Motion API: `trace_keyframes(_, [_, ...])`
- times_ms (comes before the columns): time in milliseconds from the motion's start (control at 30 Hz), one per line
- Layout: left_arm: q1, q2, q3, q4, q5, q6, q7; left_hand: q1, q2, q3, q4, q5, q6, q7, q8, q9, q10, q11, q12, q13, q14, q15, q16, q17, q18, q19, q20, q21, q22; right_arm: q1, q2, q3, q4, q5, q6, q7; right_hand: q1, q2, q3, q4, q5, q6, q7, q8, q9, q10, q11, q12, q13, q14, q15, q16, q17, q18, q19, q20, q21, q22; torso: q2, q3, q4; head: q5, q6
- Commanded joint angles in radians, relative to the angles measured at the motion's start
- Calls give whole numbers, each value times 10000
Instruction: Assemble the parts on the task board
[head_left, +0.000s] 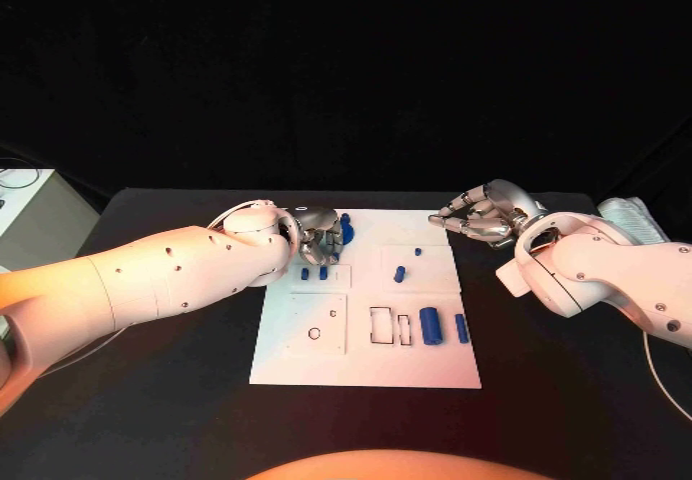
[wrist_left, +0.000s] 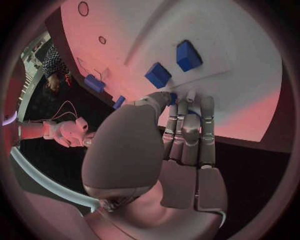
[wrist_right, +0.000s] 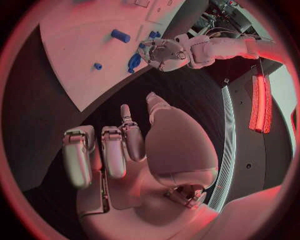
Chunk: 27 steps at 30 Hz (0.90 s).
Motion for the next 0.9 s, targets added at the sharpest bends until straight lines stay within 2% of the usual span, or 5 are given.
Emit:
trace_keyframes(33, [-50,41,-22,6,85,170,64,103,-16,69,8,-27,106,-3,-77,-23,90,27,-79,-31,79,24,74,17,143,7,-75,51,21,-5,5,0,21,-83,39,97,29,43,-17,-32,-6,-71,-9,45,-12,-33,-27,-5,1082,950,42,-61,2207,-120,1005,16,-28,2573,-7,0,7,-3,-15])
trace_keyframes(400, [-67,69,-28,-32,201,239,79,63,-50,141,-25,-45,118,-4,-163,-96,200,30,-285,-143,133,23,151,23,137,-26,-86,128,88,-4,4,0,34,-100,47,80,29,43,-17,-32,-6,-71,-9,45,-12,-33,-27,-5,1082,950,42,-61,2207,-120,1005,16,-28,2573,-5,0,-2,-5,-9])
trace_keyframes(533, [-71,90,-32,-59,212,274,87,108,6,222,-88,-45,210,-6,-162,-115,304,13,-385,-198,150,13,195,13,139,-54,-91,174,130,-4,4,0,43,-103,52,76,29,43,-17,-32,-6,-71,-9,45,-12,-33,-27,-5,1082,950,42,-61,2207,-120,1005,16,-28,2573,-2,0,0,-10,-10])
trace_keyframes(700, [-85,112,-37,-97,217,162,131,318,188,519,-450,-62,657,-39,-94,-122,842,-104,-672,-326,363,-98,371,172,103,103,-180,541,525,-4,3,0,51,-110,57,72,29,43,-17,-32,-6,-71,-9,45,-12,-33,-27,-5,1082,950,42,-61,2207,-120,1005,16,-28,2573,4,0,-3,-22,1])
trace_keyframes(900, [-100,85,-40,-116,243,-258,224,242,247,900,-888,-63,1032,-73,-181,-112,1458,-170,-1296,-496,646,-185,492,296,39,298,-292,1043,1045,-4,-2,0,56,-122,58,66,29,43,-17,-32,-6,-71,-9,45,-12,-33,-27,-5,1082,950,42,-61,2207,-120,1005,16,-28,2573,-4,4,-2,-33,13])
